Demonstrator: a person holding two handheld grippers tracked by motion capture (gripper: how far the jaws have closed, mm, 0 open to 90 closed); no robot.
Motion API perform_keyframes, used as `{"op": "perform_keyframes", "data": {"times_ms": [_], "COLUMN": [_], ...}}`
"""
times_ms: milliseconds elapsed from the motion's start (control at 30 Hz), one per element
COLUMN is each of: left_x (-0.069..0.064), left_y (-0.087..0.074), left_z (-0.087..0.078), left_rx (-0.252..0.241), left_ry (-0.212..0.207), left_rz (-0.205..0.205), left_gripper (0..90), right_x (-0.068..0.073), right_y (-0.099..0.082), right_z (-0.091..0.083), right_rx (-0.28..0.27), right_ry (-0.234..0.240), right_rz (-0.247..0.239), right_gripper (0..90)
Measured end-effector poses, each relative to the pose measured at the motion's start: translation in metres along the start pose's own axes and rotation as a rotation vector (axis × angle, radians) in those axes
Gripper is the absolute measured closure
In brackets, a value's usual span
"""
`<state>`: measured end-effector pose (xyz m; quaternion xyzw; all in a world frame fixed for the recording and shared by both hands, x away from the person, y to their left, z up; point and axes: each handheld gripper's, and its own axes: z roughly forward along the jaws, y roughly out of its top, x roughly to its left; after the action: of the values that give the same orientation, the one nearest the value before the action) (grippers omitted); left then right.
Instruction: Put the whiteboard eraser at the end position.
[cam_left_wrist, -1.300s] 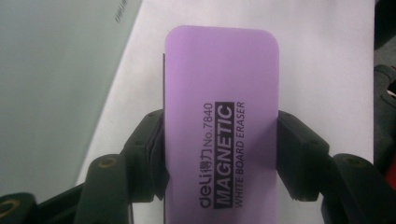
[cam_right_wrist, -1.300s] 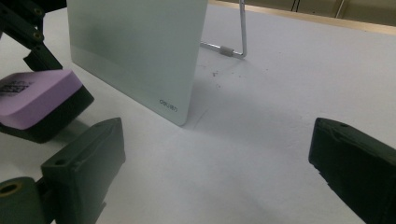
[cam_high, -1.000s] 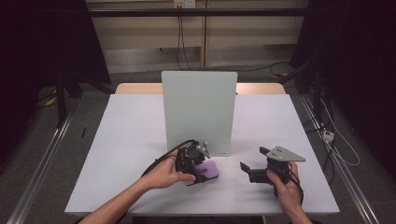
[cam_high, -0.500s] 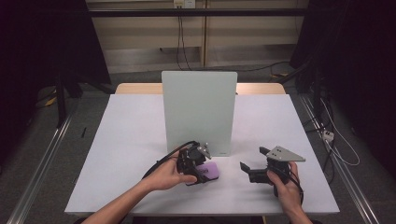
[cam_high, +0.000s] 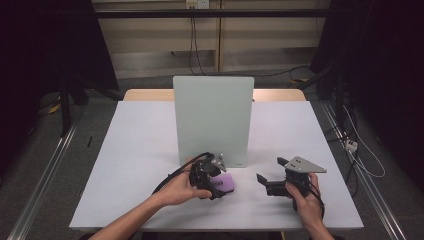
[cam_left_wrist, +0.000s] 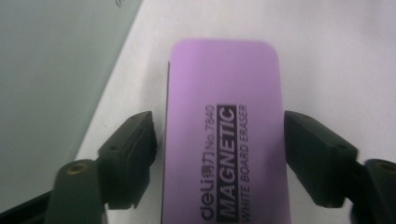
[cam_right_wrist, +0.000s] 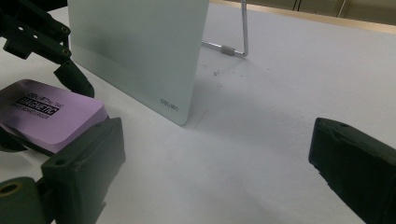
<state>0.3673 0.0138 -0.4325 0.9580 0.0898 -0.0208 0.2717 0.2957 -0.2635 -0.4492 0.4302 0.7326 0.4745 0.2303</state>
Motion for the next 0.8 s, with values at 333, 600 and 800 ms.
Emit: {"op": "perform_keyframes", "data": {"times_ms": [333, 600, 800], "left_x": [-0.001, 0.003, 0.008], "left_y": [0.0, -0.002, -0.005], "left_z": [-0.004, -0.016, -0.033], "left_rx": [-0.071, -0.119, -0.209], "left_ry": [0.005, 0.019, 0.083], "left_rz": [-0.041, -0.059, -0.106], "left_gripper": [9.2, 7.1, 6.9], "right_x": [0.0, 0.0, 0.0], "right_y": [0.0, 0.0, 0.0], "right_z": [0.001, 0.001, 0.001], "right_rx": [0.001, 0.002, 0.002], "right_ry": [0.003, 0.002, 0.002], "right_rz": [-0.001, -0.002, -0.003], "right_gripper": [3.6, 3.6, 3.6]}}
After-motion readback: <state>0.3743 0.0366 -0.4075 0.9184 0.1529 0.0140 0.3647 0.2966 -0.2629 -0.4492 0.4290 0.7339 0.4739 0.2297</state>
